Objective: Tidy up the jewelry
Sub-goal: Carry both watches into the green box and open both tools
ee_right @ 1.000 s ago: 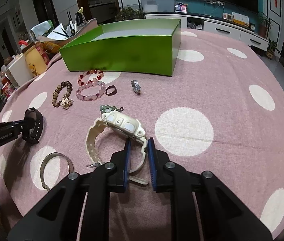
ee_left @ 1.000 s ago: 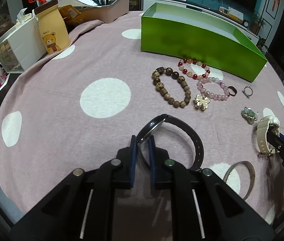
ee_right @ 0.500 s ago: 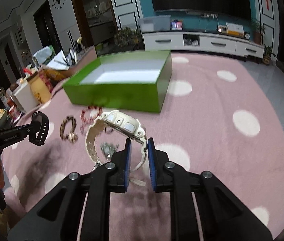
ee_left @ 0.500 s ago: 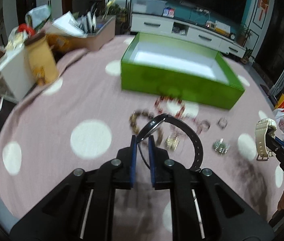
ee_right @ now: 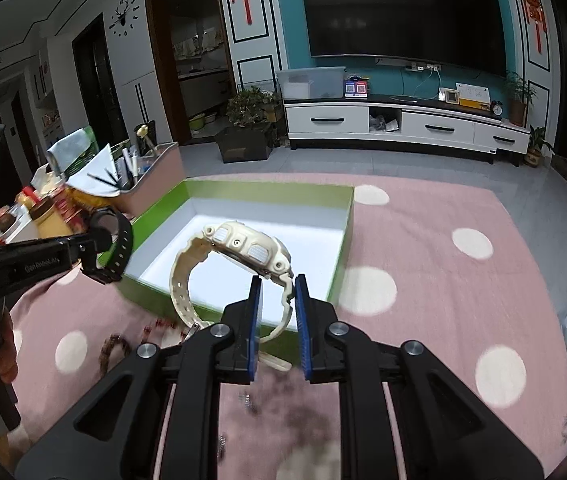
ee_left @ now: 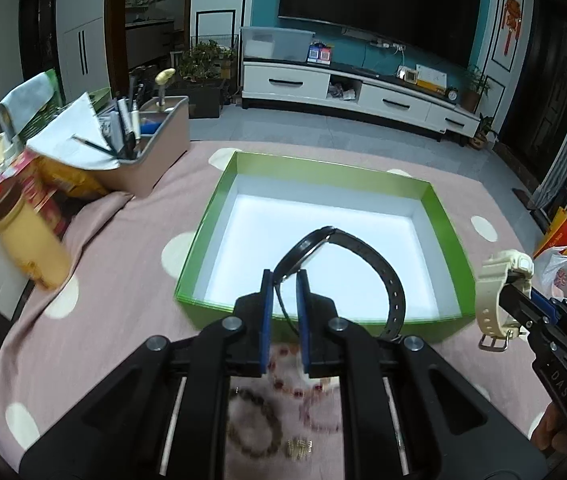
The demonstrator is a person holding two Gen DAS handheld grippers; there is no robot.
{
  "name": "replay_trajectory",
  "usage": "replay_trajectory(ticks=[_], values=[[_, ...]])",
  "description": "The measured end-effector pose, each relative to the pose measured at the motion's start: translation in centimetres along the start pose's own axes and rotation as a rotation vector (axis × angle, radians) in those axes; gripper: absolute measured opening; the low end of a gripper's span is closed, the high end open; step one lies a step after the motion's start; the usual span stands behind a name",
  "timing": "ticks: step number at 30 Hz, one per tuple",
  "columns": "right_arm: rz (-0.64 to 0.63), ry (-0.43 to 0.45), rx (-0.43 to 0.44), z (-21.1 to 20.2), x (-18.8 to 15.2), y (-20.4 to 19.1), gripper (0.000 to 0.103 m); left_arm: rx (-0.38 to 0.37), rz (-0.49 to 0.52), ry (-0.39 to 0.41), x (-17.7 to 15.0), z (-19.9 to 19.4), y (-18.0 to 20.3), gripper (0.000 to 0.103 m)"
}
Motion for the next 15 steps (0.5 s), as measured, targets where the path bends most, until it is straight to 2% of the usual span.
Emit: replay_trajectory(ticks=[6, 11, 13, 15], values=[[-0.023, -0.05, -0.01, 4.3, -0.1, -0.3, 0.016, 0.025, 0.017, -0.058, 0.0, 4.9, 0.6, 0.011], [-0.055, -0.095, -0.008, 6.9, -0.9, -0.8, 0.018, 0.046, 0.038, -0.109, -1.3, 7.8, 0.9, 0.011], [-0.045, -0.098, -0.013, 7.3, -1.1, -0.5, 0.026, 0.038, 0.038, -0.125, -1.7, 8.3, 0.9, 0.014], [-0.033, -0.086, -0.012, 7.3, -1.0, -0.3, 0.033, 0.032, 0.038, -0.123, -1.8, 8.3, 1.0, 0.023]])
Point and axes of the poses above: each gripper's, at about its wrist camera, not at the fingertips, and z roughly the way its jaws point, y to its right, x to its top, the point moved 4 cm from there along z, roughly the way its jaws point, and after that the axes turned 14 degrees about y, right-handed, at the moved point
